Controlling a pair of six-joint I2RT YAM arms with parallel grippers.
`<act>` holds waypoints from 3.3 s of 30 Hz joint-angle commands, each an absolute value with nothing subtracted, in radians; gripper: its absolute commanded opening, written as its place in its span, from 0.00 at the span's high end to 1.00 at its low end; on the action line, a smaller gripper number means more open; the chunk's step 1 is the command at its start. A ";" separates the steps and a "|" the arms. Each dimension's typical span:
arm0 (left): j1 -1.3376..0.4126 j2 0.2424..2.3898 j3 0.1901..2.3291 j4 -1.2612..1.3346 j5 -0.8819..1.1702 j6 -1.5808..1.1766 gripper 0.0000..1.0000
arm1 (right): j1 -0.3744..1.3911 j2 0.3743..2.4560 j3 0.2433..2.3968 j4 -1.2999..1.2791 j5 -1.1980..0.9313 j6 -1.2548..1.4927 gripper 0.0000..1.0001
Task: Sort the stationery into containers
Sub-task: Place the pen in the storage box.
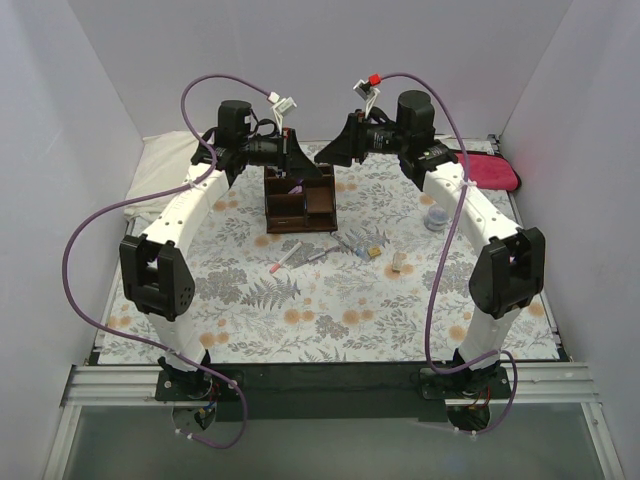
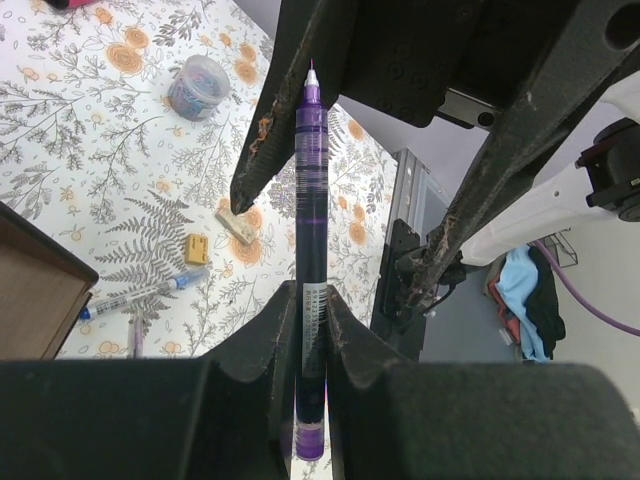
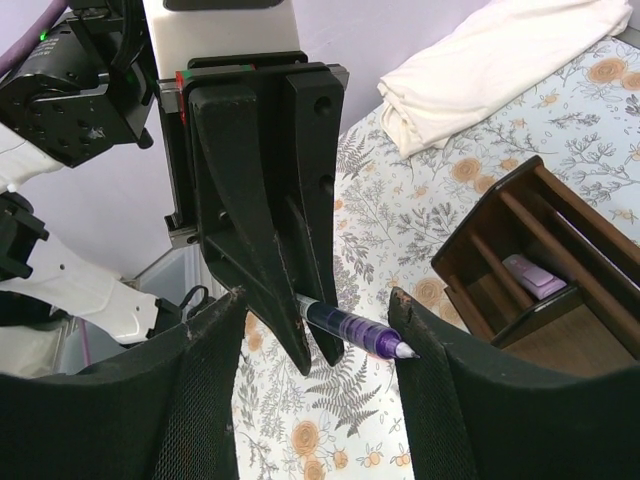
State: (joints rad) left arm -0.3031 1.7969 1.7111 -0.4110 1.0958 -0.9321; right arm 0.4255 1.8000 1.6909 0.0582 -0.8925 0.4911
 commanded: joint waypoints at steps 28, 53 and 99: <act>-0.307 1.660 1.554 -1.046 0.750 -0.140 1.00 | 0.383 1.329 1.117 -0.434 0.108 -0.509 0.02; -0.376 1.534 1.333 -0.941 0.621 -0.075 1.00 | 0.417 1.189 1.089 -0.512 -0.302 -0.565 0.02; -0.399 1.689 1.597 -0.331 0.635 -0.989 1.00 | 0.410 1.796 1.615 0.081 -0.721 0.732 0.32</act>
State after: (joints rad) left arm -0.3828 1.7298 1.5757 -0.3386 0.6216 -0.9882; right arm 0.4004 1.7813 1.5608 0.0525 -0.7509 0.7284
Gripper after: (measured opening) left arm 0.100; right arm 0.702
